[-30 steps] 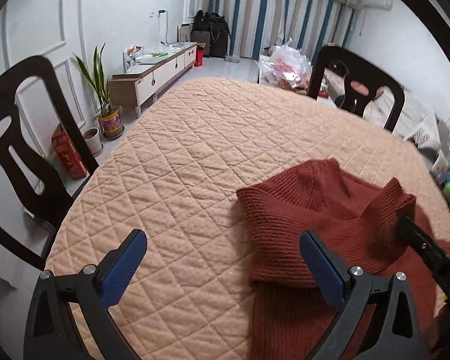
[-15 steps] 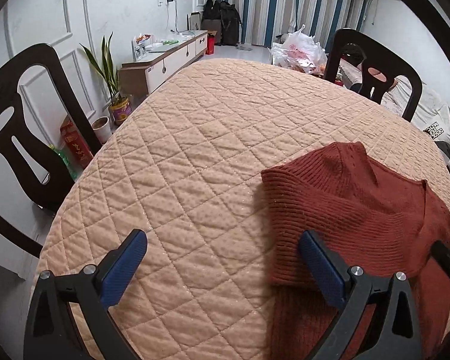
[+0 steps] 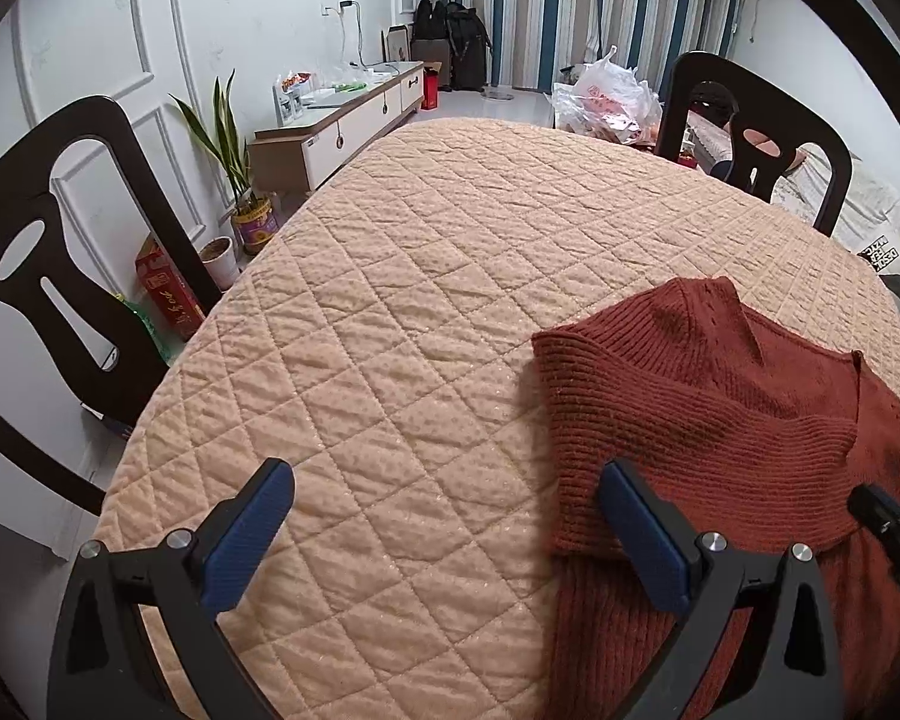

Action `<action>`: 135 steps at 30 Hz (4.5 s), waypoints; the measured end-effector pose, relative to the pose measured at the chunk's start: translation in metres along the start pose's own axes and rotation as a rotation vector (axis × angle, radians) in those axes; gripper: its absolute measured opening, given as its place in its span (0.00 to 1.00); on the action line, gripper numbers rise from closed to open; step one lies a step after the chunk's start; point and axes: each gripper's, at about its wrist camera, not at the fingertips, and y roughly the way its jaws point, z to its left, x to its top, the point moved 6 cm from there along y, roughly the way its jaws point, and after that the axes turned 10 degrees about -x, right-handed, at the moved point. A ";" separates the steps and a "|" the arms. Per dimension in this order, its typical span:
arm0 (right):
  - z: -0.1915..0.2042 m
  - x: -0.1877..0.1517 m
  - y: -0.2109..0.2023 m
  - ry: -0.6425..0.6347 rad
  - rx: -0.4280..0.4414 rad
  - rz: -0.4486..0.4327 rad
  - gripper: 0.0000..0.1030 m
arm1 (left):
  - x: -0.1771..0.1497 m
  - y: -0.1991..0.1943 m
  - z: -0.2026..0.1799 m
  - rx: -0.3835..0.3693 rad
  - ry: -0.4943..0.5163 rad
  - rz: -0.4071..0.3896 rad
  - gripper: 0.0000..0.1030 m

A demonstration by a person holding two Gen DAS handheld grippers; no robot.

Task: Fold small clothes
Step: 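Lift the sleeve with the right gripper and carry it across the sweater body, then lower the sleeve onto the body and open the right gripper, then move the right gripper to the other sleeve cuff and close it, then lift the second sleeve with the right gripper and carry it across the body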

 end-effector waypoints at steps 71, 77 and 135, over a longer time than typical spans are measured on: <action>-0.328 -0.025 -0.040 0.313 -0.439 -0.029 0.13 | -0.051 0.006 -0.243 -0.480 0.277 0.141 1.00; -0.327 -0.021 -0.056 0.371 -0.345 -0.093 0.07 | -0.050 0.006 -0.240 -0.484 0.267 0.142 1.00; -0.200 0.017 -0.024 -0.117 -0.311 -0.142 0.41 | -0.039 0.000 -0.226 -0.627 0.125 0.187 1.00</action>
